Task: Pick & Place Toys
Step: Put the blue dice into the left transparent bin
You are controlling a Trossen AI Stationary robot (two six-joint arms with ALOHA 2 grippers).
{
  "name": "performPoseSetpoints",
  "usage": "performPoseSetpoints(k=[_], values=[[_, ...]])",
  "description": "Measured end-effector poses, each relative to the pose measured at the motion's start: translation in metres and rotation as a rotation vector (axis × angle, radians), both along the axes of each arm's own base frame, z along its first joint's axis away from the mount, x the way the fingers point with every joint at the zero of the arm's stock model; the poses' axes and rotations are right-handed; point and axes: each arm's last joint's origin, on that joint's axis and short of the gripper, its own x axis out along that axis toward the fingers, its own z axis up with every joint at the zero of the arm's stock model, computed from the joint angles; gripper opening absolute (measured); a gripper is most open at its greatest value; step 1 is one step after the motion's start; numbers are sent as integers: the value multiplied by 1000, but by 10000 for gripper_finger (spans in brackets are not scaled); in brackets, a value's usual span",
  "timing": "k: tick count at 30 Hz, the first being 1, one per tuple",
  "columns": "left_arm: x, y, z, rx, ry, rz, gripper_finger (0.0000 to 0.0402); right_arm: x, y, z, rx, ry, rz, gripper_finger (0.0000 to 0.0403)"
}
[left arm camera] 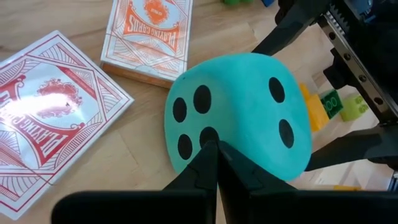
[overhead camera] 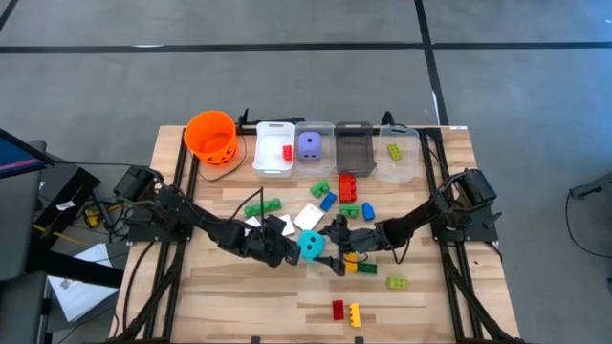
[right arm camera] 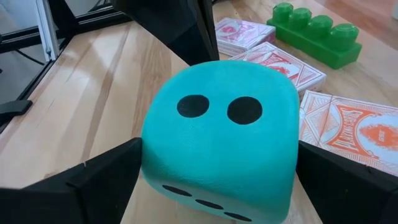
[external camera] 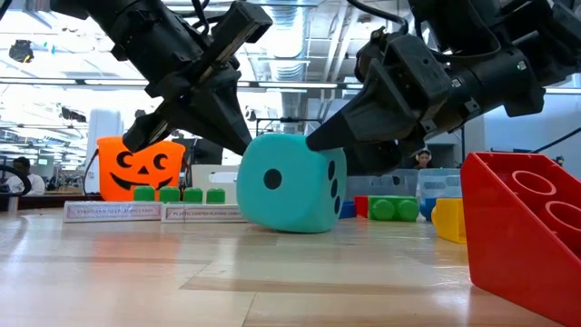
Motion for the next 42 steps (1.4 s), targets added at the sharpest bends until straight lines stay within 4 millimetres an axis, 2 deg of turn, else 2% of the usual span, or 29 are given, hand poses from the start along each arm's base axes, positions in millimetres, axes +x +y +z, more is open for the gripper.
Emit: performPoseSetpoints(k=[18, 25, 31, 34, 42], values=[[2, 3, 1, 3, -22, 22, 0, 2, -8, -2, 112, 30, -111, 400], [1, 3, 0, 6, -8, 19, 0, 17, -4, 7, 66, 159, -135, 400], [-1, 3, -1, 10, 14, 14, 0, 24, -1, 14, 35, 151, -127, 399], [-1, 3, -2, 10, 17, 13, 0, 24, -1, 14, 46, 153, -135, 385], [-2, 3, -3, 16, 31, 13, 0, 25, -1, 15, 54, 140, -133, 303]])
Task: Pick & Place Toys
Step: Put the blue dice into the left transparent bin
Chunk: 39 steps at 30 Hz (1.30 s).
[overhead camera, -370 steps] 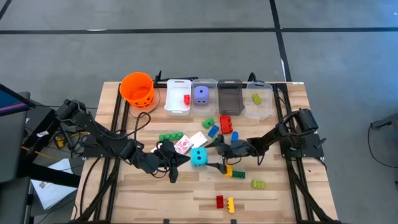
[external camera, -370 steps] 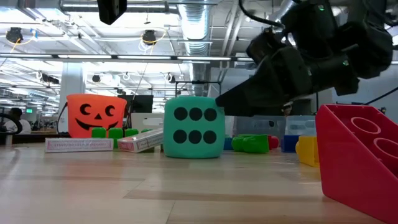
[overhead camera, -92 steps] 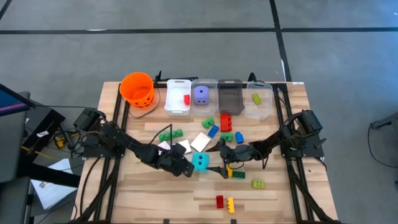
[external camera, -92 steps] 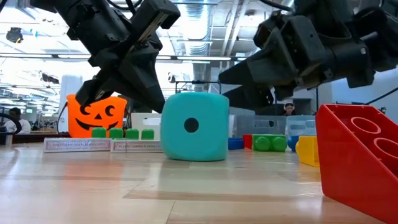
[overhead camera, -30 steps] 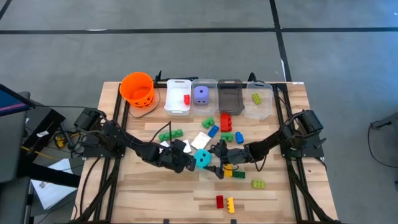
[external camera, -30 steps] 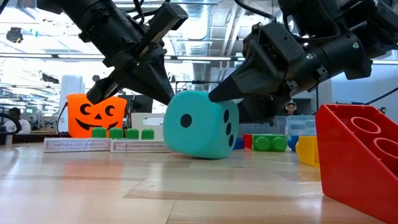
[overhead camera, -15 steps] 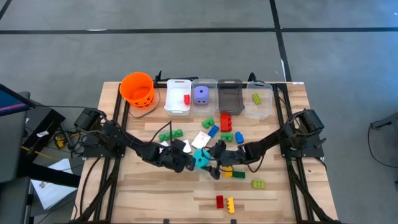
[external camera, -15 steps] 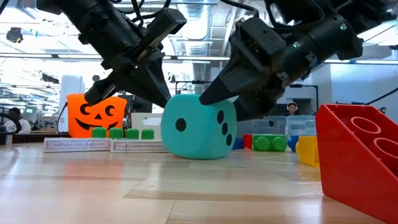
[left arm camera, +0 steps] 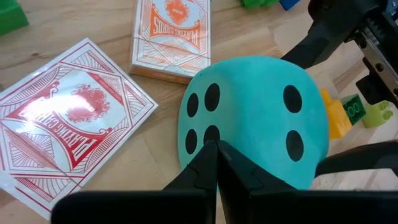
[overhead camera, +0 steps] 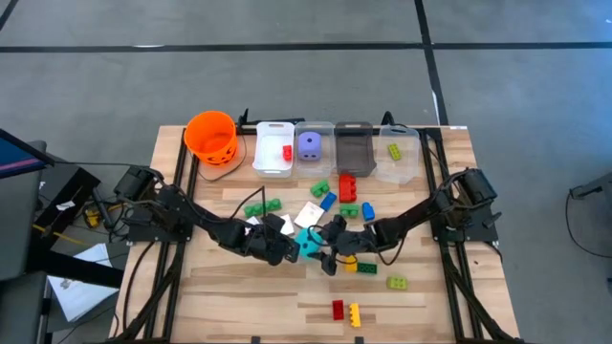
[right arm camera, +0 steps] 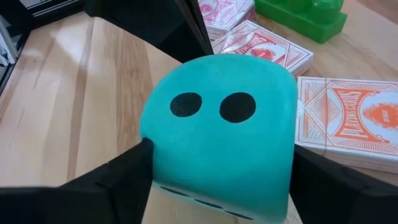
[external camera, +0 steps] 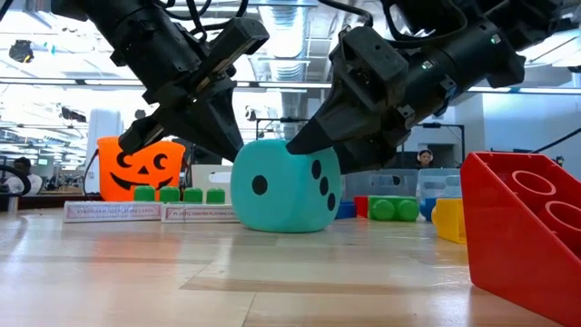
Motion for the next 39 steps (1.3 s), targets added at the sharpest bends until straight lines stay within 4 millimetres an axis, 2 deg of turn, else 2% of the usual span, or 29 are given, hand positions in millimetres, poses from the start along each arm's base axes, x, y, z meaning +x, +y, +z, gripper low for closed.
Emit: performPoseSetpoints(k=[4, 7, 10, 14, 19, 26, 30, 34, 39], values=[[-1, 0, 1, 7, 9, -8, 0, 0, 1, 0, 42, -3, 9, 301], [-5, 1, 10, -11, 9, -23, 0, 0, 5, 2, 98, -7, 34, 311], [-12, 2, 37, -40, -52, -53, 0, 0, 7, 3, 133, -23, 46, 315], [-33, 12, 74, -7, -119, -82, 0, 3, 12, 16, 203, -124, 55, 314], [-73, 29, 124, 48, -226, -113, 0, 7, 10, 50, 239, -288, 34, 312], [-135, 51, 167, 112, -329, -191, 0, 4, -28, 118, 85, -503, -301, 312], [-160, 60, 184, 117, -424, -213, 0, -7, -59, 149, -9, -475, -515, 312], [-173, 66, 191, 120, -478, -216, 0, -17, -91, 161, -108, -306, -618, 312], [-176, 68, 193, 131, -488, -200, 0, -20, -129, 164, -118, -146, -650, 312]])
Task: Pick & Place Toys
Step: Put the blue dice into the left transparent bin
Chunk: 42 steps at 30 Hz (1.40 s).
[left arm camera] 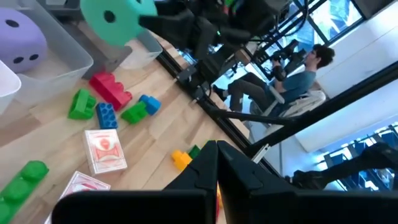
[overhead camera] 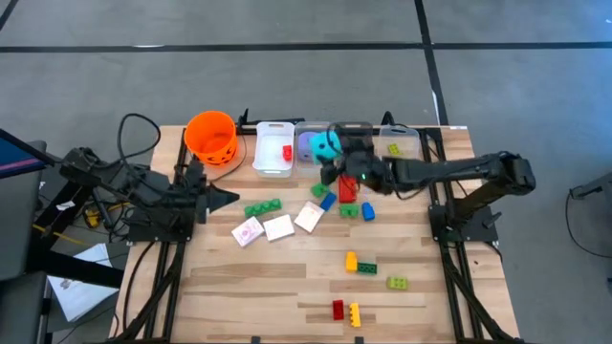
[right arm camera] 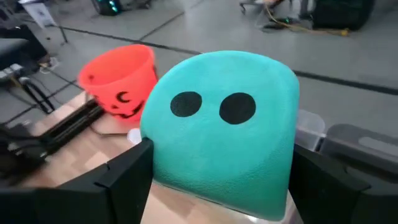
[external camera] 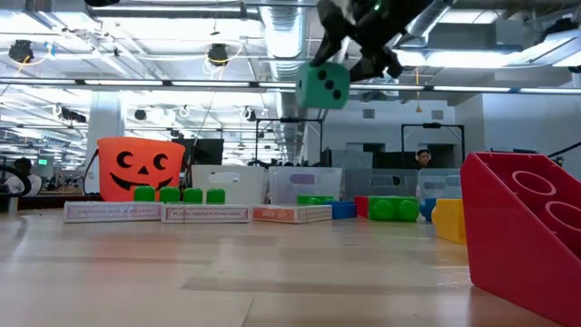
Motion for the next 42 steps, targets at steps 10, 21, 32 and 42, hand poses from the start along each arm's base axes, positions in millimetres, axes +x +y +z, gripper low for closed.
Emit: performPoseSetpoints(k=[10, 21, 32, 42], values=[[21, -8, -3, -8, -13, 42, 0, 17, -43, -27, 71, 106, -31, 339], [43, -17, -6, -35, -34, 51, 0, 30, -42, -51, 124, 232, 218, 376], [45, -18, -5, -43, -51, 50, 0, 29, -48, -51, 137, 219, 192, 378], [45, -19, -4, -50, -63, 47, 0, 24, -62, -52, 192, 177, 116, 399]])
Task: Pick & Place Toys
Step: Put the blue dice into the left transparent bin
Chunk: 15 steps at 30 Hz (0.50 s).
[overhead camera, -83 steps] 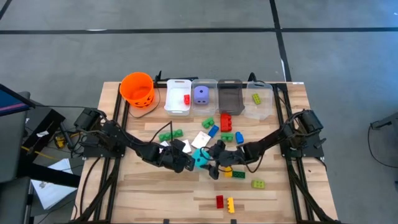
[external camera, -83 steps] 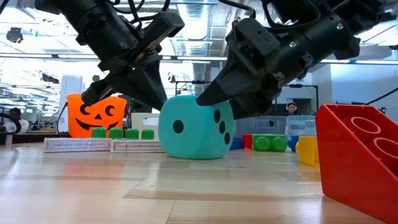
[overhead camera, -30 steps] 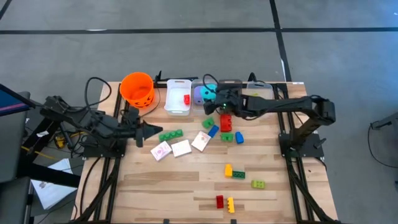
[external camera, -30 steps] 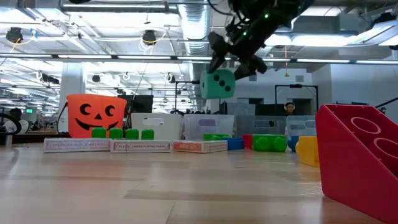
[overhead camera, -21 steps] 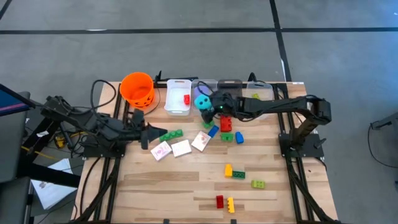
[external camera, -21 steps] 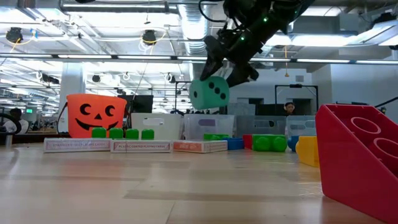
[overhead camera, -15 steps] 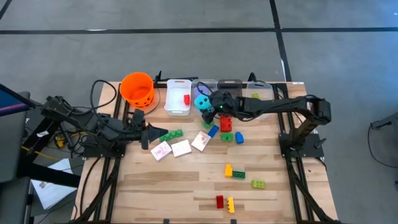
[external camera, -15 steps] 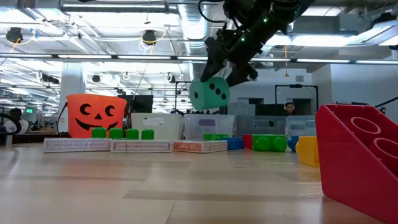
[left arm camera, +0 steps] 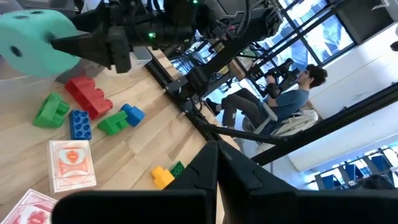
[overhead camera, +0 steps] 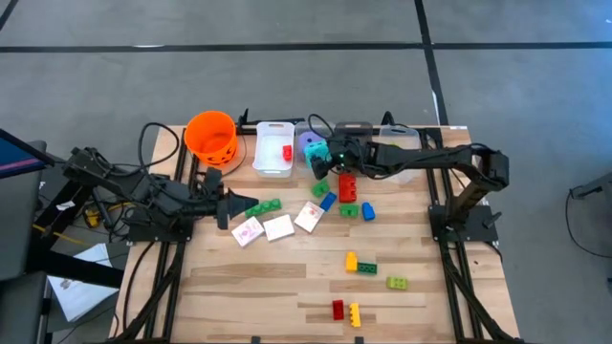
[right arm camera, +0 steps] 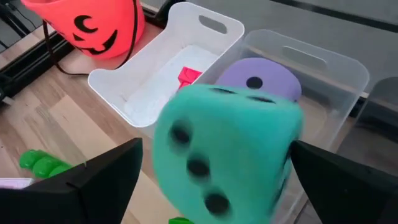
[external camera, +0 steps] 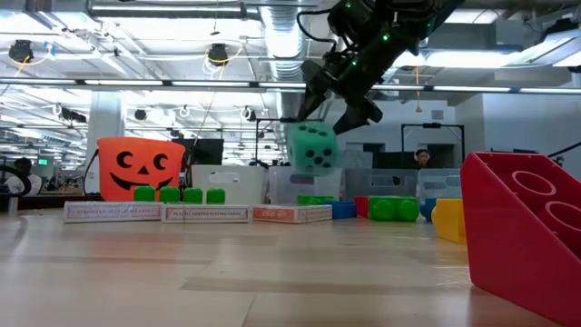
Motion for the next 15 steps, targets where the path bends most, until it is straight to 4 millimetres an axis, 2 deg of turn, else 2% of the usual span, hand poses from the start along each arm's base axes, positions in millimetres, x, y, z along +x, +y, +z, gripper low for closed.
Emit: performPoseSetpoints(k=[11, 15], values=[[0, 0, 0, 0, -1, 0, 0, -3, -10, 0, 31, -27, -57, 399], [0, 0, 0, 0, -1, 0, 0, 1, -6, 14, 58, -49, -9, 398]])
